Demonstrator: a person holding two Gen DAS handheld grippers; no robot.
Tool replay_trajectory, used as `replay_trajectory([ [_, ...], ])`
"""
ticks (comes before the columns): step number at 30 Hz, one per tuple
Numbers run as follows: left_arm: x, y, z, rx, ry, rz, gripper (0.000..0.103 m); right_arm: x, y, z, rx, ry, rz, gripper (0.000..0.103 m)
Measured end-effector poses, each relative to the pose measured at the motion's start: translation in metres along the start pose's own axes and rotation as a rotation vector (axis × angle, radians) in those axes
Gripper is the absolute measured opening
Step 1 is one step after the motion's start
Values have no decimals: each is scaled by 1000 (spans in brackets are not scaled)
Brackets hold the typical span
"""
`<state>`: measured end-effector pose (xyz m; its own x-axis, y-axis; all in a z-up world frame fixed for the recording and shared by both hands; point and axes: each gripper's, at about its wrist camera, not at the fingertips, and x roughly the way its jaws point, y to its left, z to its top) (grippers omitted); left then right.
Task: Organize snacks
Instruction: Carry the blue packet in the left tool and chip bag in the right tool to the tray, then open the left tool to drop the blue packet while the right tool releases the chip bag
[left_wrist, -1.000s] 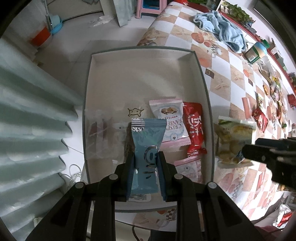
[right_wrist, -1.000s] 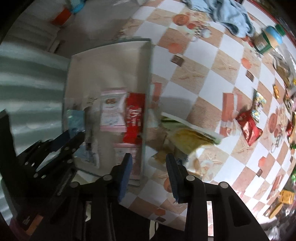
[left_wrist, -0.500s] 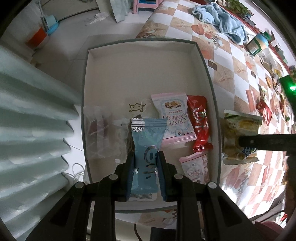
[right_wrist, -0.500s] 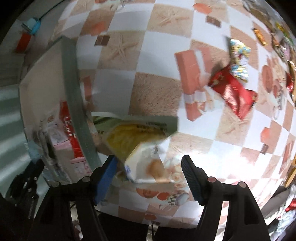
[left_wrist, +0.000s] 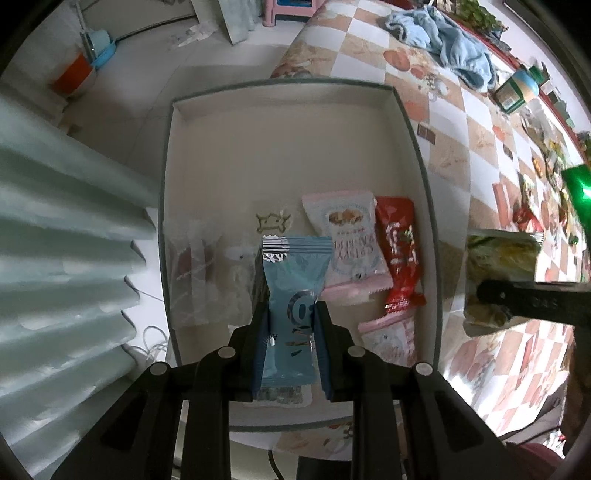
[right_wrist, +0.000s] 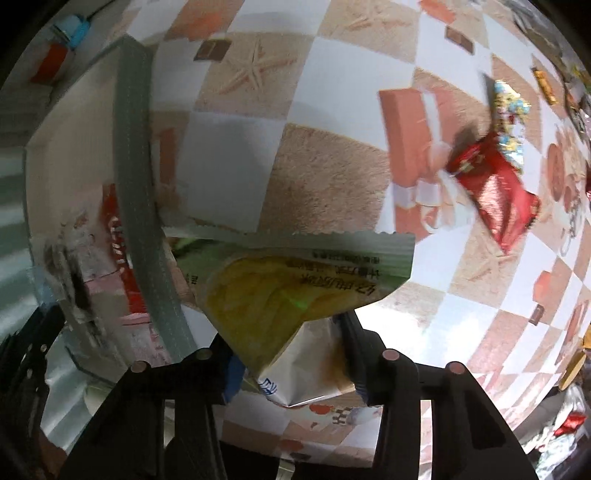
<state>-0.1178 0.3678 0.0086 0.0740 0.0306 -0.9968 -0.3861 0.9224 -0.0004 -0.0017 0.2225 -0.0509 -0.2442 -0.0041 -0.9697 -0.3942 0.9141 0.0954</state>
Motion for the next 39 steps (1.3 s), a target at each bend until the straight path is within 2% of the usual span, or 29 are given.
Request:
replay_trajectory([
  [8, 0, 9, 9, -51, -17, -15, 26, -54, 15, 11, -52, -69, 47, 48],
  [12, -1, 13, 10, -69, -23, -16, 26, -72, 42, 22, -108, -85, 73, 48],
  [24, 2, 23, 9, -100, -21, -16, 26, -78, 104, 25, -220, -84, 95, 48],
  [34, 5, 26, 7, -105, -16, -12, 26, -70, 128, 21, -256, -83, 95, 48],
  [36, 6, 26, 5, -102, -13, -4, 32, -66, 135, 21, -259, -72, 100, 48],
  [38, 5, 26, 3, -102, -14, -5, 56, -61, 135, 24, -251, -61, 103, 50],
  [39, 4, 25, 2, -103, -20, -6, 62, -59, 134, 24, -242, -56, 103, 52],
])
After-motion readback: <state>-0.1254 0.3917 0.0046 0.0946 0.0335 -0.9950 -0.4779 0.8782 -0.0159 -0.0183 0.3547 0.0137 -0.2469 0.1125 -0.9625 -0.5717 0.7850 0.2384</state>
